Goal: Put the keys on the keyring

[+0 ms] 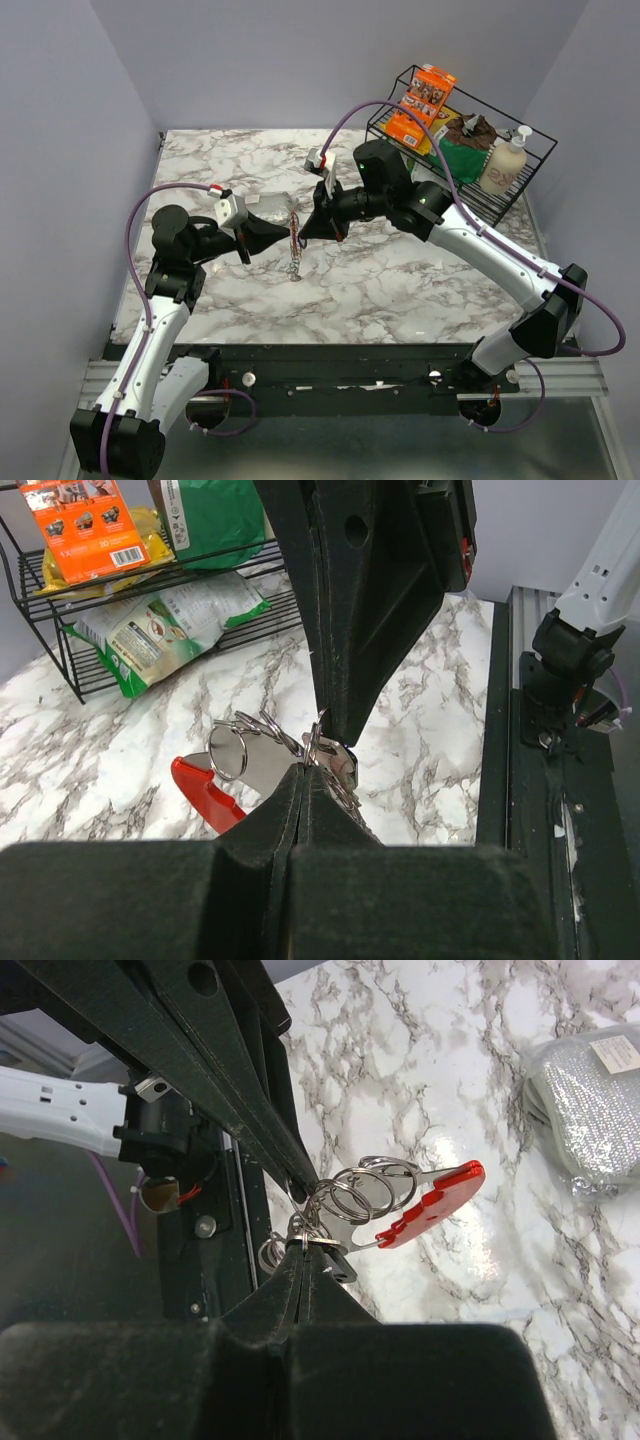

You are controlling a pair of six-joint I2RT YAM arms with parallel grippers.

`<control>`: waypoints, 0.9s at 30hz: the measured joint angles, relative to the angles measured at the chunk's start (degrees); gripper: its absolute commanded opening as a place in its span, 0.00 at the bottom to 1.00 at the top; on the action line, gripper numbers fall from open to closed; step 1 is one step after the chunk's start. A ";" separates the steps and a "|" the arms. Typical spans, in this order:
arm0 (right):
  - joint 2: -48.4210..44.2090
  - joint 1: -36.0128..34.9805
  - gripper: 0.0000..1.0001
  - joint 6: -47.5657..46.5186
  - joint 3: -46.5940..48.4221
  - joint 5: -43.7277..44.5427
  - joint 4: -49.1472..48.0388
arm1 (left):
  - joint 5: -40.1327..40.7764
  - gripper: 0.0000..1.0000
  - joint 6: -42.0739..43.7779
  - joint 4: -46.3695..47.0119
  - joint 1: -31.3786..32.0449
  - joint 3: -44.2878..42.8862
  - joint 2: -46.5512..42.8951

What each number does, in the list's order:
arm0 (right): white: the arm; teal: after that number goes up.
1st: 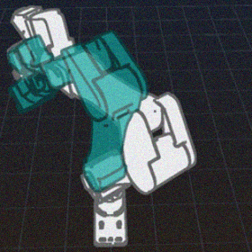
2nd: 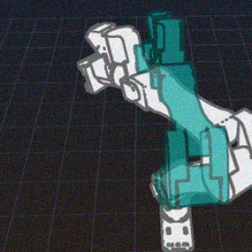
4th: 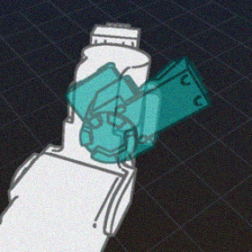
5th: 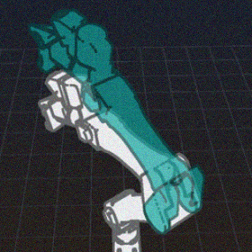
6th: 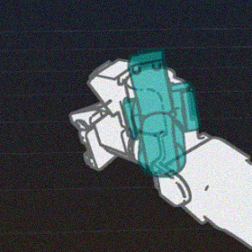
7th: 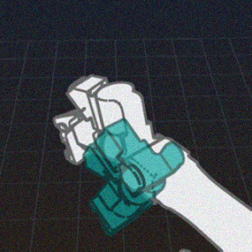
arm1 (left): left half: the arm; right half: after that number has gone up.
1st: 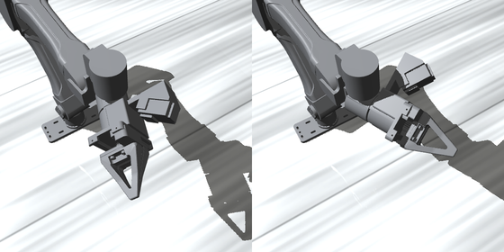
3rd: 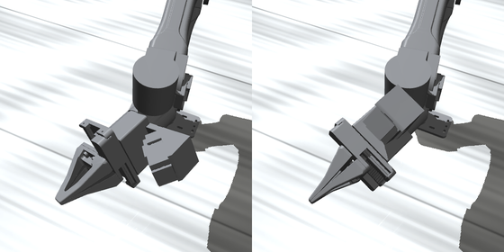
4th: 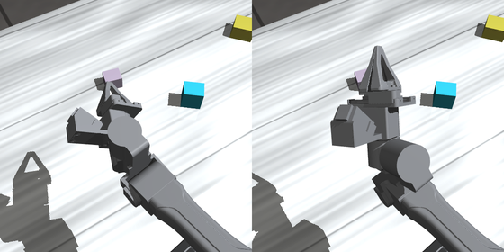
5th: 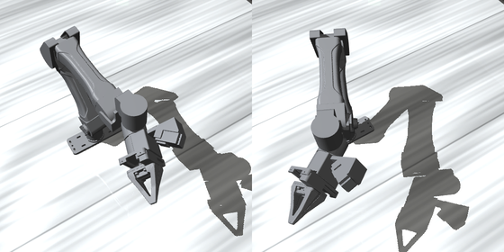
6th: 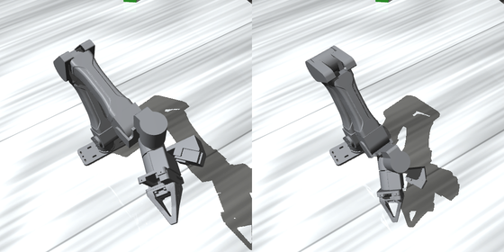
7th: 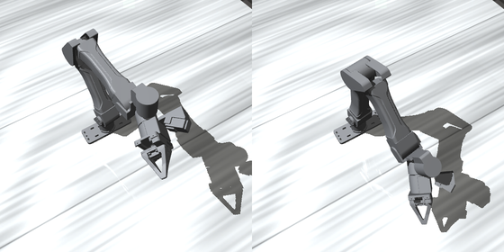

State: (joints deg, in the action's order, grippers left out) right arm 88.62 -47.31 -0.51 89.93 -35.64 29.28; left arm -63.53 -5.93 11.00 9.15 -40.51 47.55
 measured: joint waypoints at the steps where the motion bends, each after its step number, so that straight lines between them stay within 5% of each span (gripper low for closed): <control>1: 0.00 0.00 0.01 0.33 0.00 0.00 -0.02 | 0.00 0.00 0.13 -0.02 0.00 0.00 -0.09; 27: 0.02 0.00 0.00 2.23 -0.02 0.09 -0.07 | -0.09 0.00 -3.58 6.08 0.35 1.66 -0.74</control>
State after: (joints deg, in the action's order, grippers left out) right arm 88.64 -47.31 1.72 89.91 -35.55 29.21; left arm -63.61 -9.52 17.08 9.50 -38.85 46.81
